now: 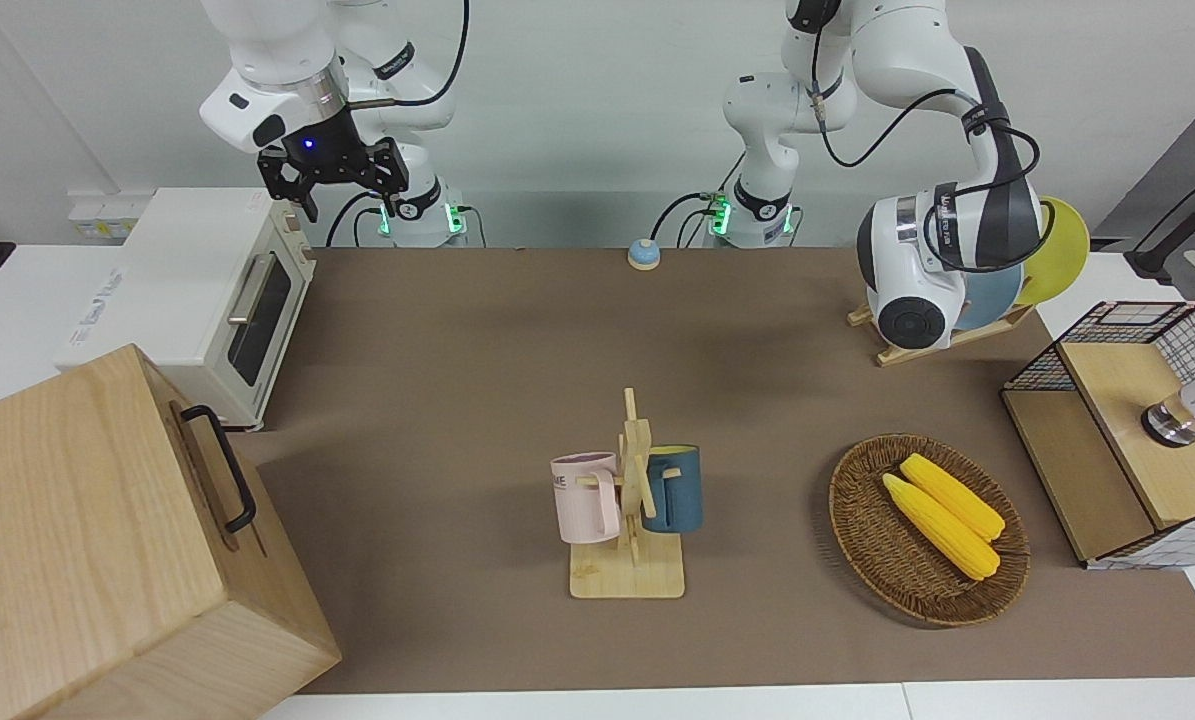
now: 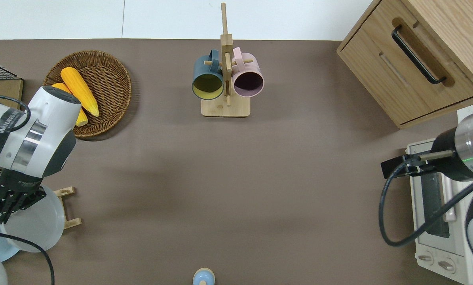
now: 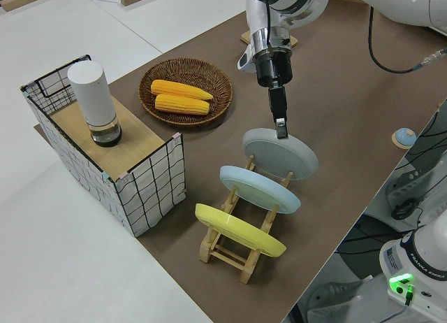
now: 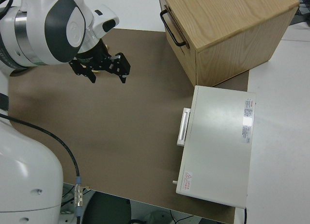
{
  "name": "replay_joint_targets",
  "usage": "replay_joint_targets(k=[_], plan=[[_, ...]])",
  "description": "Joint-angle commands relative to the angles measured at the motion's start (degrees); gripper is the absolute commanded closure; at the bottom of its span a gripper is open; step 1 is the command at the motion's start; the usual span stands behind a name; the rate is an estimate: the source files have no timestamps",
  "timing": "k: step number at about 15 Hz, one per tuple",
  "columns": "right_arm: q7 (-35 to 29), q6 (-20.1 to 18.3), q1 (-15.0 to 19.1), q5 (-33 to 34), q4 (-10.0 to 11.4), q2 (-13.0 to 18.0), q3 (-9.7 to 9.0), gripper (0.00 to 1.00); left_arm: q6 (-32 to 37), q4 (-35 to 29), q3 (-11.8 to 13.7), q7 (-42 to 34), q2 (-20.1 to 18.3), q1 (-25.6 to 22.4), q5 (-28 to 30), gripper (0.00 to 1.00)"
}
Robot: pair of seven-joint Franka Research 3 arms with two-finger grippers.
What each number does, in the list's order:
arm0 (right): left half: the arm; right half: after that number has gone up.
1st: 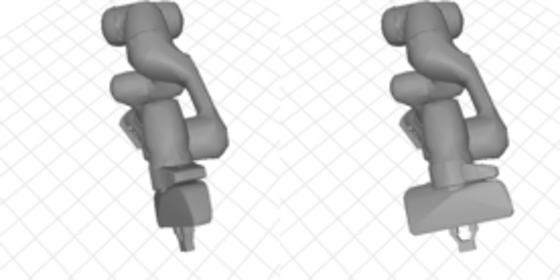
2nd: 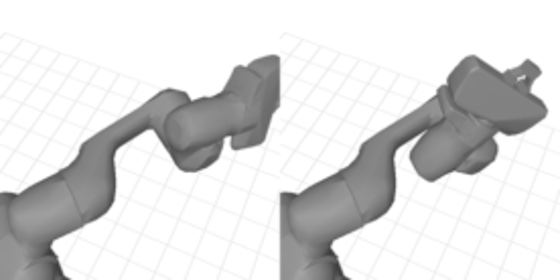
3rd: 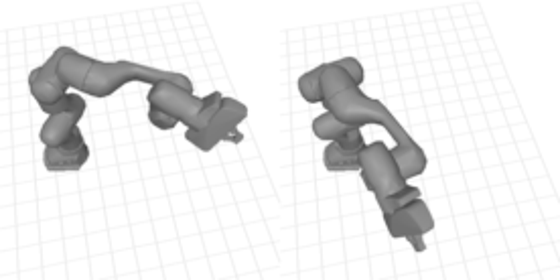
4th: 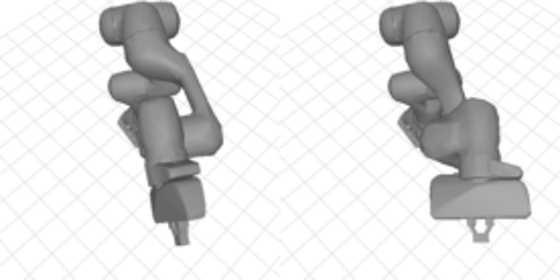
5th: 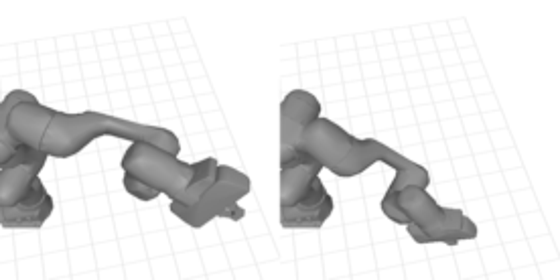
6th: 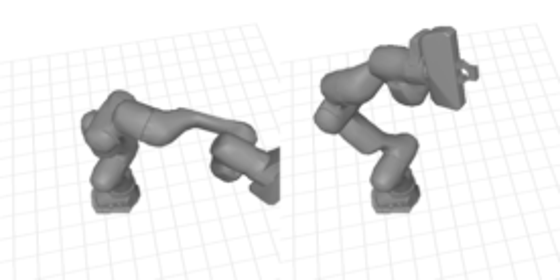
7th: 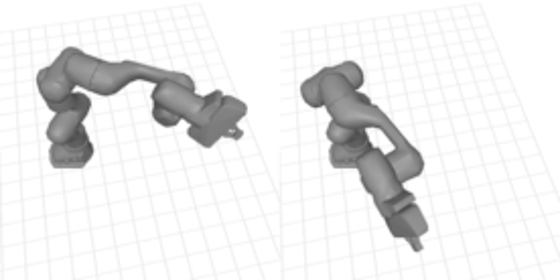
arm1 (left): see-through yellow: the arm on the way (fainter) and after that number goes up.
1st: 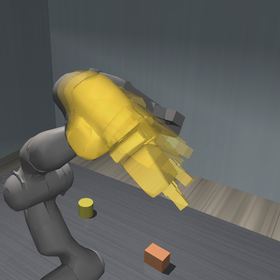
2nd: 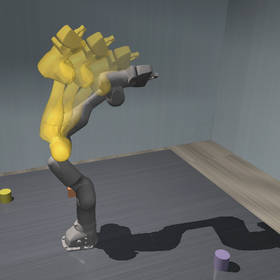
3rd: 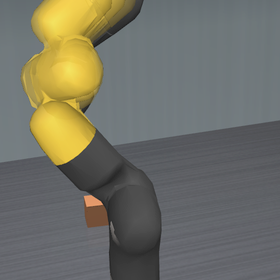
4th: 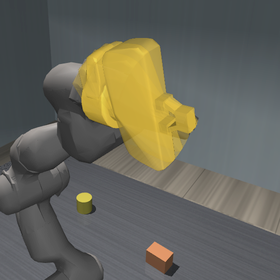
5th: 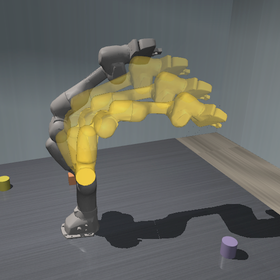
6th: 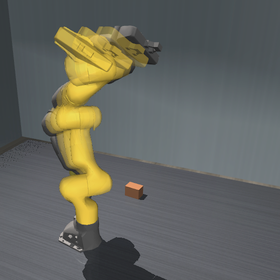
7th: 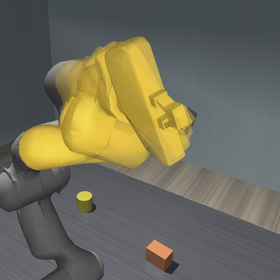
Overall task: Pick gray plate from table and place it on lower plate rack with left arm
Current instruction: 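Lower the gray plate upright into the rack's lower slot with the left gripper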
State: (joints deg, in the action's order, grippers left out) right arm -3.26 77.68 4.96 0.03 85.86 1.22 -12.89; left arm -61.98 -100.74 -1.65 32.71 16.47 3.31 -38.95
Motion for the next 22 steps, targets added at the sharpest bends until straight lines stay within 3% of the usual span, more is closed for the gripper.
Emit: replay_joint_targets(k=[1,5,7,8,10,11,18,22], plan=[[0.2,-0.9,0.8,-0.2,-0.3,0.3,-0.38,0.011,-1.4,0.5,0.2,0.3,0.4,0.4,0.2,0.98],[0.2,-0.9,0.8,-0.2,-0.3,0.3,-0.38,0.013,-6.3,0.2,0.2,0.7,0.3,0.4,4.3,0.94],[0.2,-0.9,0.8,-0.2,-0.3,0.3,-0.38,0.011,-6.8,0.2,0.2,0.6,0.3,0.4,4.6,0.72],[0.2,-0.9,0.8,-0.2,-0.3,0.3,-0.38,0.013,-7.1,0.3,0.2,0.3,0.2,0.4,4.8,0.42],[0.2,-0.9,0.8,-0.1,-0.3,0.3,-0.38,0.013,-7.3,0.3,0.2,-0.1,0.0,0.3,5.2,0.19],[0.2,-0.9,0.8,-0.2,-0.3,0.3,-0.38,0.013,-7.5,0.5,0.2,0.0,-0.2,0.3,6.0,0.02],[0.2,-0.9,0.8,-0.2,-0.3,0.3,-0.38,0.011,-8.1,4.9,0.2,0.7,-2.1,0.4,14.7,0.00],[0.2,-0.9,0.8,-0.2,-0.3,0.3,-0.38,0.011,-14.2,5.5,-0.3,1.4,-5.0,0.5,21.4,0.00]])
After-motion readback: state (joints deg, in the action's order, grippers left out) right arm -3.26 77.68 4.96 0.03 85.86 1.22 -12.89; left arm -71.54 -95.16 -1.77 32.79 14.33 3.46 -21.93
